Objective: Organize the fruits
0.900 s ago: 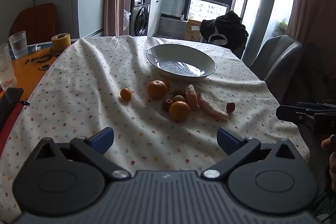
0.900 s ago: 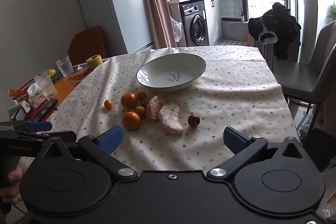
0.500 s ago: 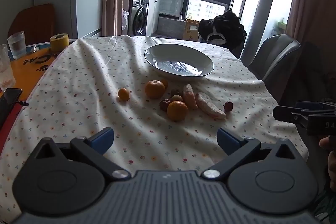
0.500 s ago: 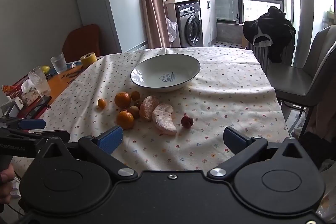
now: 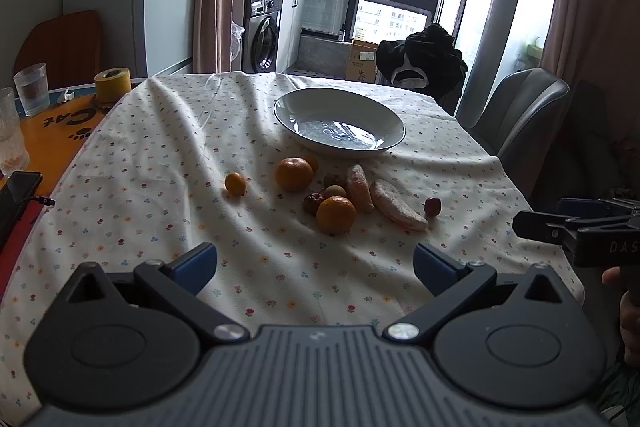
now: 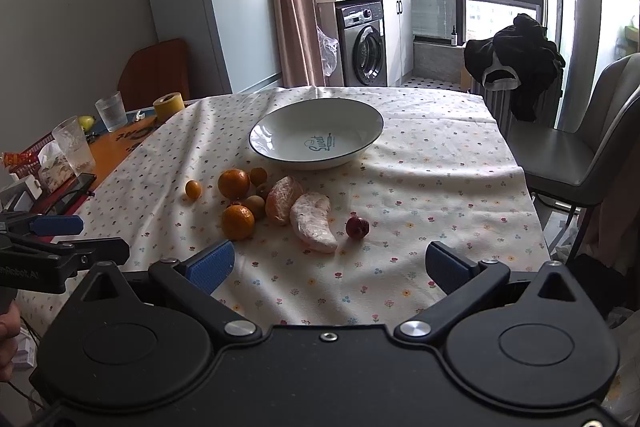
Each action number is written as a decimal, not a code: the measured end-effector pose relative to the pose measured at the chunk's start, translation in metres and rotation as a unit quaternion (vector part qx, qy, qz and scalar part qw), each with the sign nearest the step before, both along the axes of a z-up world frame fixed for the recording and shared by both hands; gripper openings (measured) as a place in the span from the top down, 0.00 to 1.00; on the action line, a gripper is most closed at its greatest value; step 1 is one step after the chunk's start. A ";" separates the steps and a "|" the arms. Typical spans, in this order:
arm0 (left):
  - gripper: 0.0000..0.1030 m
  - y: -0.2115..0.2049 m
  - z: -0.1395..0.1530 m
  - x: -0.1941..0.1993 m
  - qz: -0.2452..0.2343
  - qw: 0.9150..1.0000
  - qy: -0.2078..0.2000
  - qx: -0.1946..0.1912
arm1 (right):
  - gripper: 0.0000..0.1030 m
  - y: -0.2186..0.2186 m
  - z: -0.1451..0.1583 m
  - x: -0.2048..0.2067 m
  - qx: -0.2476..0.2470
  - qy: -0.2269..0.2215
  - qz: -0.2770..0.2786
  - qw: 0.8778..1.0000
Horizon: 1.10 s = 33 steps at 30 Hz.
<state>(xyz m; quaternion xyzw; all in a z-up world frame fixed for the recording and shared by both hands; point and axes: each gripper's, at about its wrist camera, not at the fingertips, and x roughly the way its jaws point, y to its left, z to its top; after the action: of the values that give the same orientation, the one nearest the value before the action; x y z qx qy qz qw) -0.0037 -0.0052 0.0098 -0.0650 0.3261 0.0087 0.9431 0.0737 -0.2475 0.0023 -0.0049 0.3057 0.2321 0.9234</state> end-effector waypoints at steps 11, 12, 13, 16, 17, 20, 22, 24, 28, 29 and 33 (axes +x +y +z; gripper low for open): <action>0.00 0.001 -0.001 -0.001 0.000 1.000 -0.002 0.001 | 0.00 0.000 -0.001 0.001 0.000 0.001 -0.002 1.000; 0.00 0.001 -0.001 -0.001 0.000 1.000 -0.002 0.002 | 0.00 0.000 -0.001 0.001 0.000 0.002 -0.001 1.000; 0.00 0.001 -0.002 -0.001 0.000 1.000 -0.002 0.003 | 0.00 -0.001 -0.001 0.001 0.000 0.003 -0.002 1.000; 0.00 0.002 -0.002 -0.001 0.000 1.000 -0.003 0.001 | 0.00 -0.002 0.000 0.001 -0.001 0.001 -0.002 1.000; 0.00 0.003 -0.002 -0.001 -0.002 1.000 -0.003 -0.002 | 0.00 -0.002 0.000 0.001 -0.002 0.001 -0.002 1.000; 0.00 0.003 -0.001 -0.001 -0.004 1.000 -0.005 -0.003 | 0.00 -0.001 0.000 0.000 -0.002 0.001 -0.003 1.000; 0.00 0.004 -0.001 -0.001 -0.003 1.000 -0.004 0.000 | 0.00 0.000 0.000 0.000 -0.004 0.000 -0.004 1.000; 0.00 0.004 -0.001 -0.001 -0.002 1.000 -0.004 -0.003 | 0.00 0.001 0.001 0.000 -0.002 0.001 -0.001 1.000; 0.00 0.007 0.000 -0.002 0.004 1.000 -0.005 -0.003 | 0.00 0.002 0.001 -0.001 -0.005 -0.001 -0.002 1.000; 0.00 0.007 0.000 -0.002 0.005 1.000 -0.005 -0.005 | 0.00 0.001 0.001 -0.001 -0.005 -0.001 -0.002 1.000; 0.00 0.008 0.001 -0.002 0.008 1.000 -0.006 -0.005 | 0.00 0.002 0.001 -0.002 -0.007 -0.003 -0.001 1.000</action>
<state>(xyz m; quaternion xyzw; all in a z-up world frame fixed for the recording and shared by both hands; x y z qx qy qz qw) -0.0057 0.0032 0.0108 -0.0720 0.3196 0.0142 0.9447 0.0719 -0.2456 0.0034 -0.0114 0.3042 0.2291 0.9246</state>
